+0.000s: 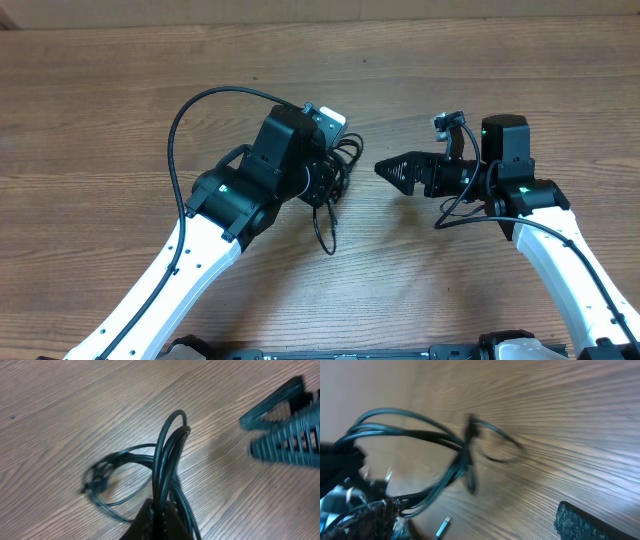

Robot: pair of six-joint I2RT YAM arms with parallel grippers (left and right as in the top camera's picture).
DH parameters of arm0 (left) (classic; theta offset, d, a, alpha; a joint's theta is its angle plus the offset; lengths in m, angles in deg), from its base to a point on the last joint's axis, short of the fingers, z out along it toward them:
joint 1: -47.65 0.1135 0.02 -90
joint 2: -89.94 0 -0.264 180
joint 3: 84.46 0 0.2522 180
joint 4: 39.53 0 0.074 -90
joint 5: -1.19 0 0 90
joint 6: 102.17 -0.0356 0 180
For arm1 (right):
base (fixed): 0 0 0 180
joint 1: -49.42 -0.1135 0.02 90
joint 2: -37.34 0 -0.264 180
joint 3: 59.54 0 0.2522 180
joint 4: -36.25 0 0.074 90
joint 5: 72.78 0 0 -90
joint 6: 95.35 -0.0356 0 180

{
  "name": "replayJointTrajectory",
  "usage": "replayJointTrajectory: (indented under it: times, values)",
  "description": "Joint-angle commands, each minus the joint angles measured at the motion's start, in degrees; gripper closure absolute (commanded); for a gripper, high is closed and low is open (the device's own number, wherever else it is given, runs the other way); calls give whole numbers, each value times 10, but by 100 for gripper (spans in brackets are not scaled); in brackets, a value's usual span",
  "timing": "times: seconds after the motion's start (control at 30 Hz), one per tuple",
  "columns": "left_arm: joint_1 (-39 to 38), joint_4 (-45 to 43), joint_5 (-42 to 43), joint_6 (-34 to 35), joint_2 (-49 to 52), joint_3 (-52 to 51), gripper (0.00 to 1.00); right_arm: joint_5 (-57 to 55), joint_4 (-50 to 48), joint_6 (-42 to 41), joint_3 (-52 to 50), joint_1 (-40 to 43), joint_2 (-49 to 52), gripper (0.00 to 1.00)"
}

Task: Untangle cables

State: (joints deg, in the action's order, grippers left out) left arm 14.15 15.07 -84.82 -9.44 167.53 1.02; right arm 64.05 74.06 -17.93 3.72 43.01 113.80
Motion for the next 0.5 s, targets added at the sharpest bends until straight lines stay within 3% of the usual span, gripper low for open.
replayJointTrajectory:
  times: [0.0, 0.27, 0.47]
  values:
    - [1, -15, 64, 7, -15, 12, 96, 56, -13, 42, 7, 0, 1, 0]
    - [1, -41, 184, 7, -15, 12, 96, 52, -80, 42, 7, 0, 1, 0]
    - [1, -64, 279, 31, -15, 12, 96, -36, -81, 36, 7, 0, 1, 0]
